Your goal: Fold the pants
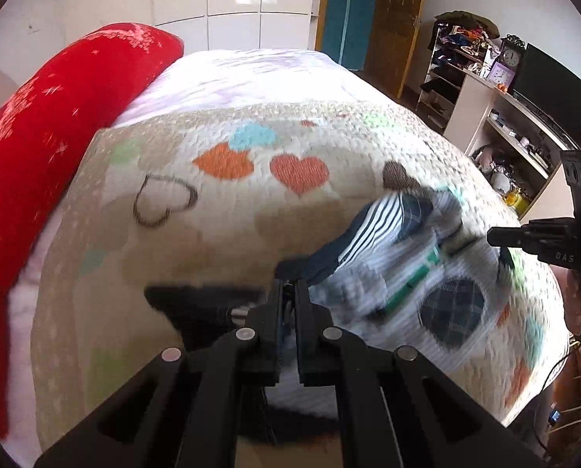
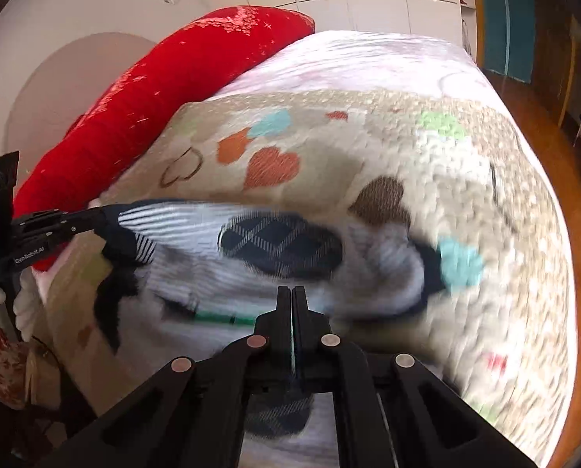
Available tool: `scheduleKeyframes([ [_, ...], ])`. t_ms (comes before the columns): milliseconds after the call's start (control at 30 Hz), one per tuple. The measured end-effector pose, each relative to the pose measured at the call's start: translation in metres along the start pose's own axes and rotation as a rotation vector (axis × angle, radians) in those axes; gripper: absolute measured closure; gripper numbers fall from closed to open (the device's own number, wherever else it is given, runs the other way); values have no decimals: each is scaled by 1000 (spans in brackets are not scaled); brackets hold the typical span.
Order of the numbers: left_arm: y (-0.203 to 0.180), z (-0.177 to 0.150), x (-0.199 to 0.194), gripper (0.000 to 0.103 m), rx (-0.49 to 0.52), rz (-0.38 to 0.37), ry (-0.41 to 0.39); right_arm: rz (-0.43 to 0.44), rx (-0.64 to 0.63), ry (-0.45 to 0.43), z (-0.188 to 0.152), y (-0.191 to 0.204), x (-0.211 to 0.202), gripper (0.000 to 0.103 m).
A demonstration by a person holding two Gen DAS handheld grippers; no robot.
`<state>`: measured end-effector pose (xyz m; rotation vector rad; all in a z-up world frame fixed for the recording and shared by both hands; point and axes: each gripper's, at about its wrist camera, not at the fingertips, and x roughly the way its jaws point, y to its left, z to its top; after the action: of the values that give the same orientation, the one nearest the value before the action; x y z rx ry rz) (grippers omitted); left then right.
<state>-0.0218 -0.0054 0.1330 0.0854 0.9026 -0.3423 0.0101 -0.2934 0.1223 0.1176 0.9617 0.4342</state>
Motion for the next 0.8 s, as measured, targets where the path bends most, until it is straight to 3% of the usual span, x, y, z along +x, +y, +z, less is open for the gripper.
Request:
scheduleKeyframes([
  [133, -14, -39, 1, 98, -8, 20, 16, 6, 58, -4, -34, 2, -3, 101],
  [267, -25, -60, 11, 98, -8, 43, 28, -36, 191, -4, -21, -19, -1, 96],
  [300, -27, -65, 12, 98, -11, 46, 25, -44, 215, -6, -13, -23, 0, 90],
  [333, -29, -68, 12, 98, -14, 45, 19, -55, 232, -1, -5, -26, 2, 73],
  [400, -32, -73, 14, 98, -18, 45, 6, -86, 243, 9, 17, -26, 11, 59],
  [633, -38, -83, 25, 98, -15, 50, -10, -242, 282, 157, 82, -19, 88, 58],
  [800, -34, -88, 33, 98, -24, 45, 0, -417, 302, 320, 87, -29, 148, 60],
])
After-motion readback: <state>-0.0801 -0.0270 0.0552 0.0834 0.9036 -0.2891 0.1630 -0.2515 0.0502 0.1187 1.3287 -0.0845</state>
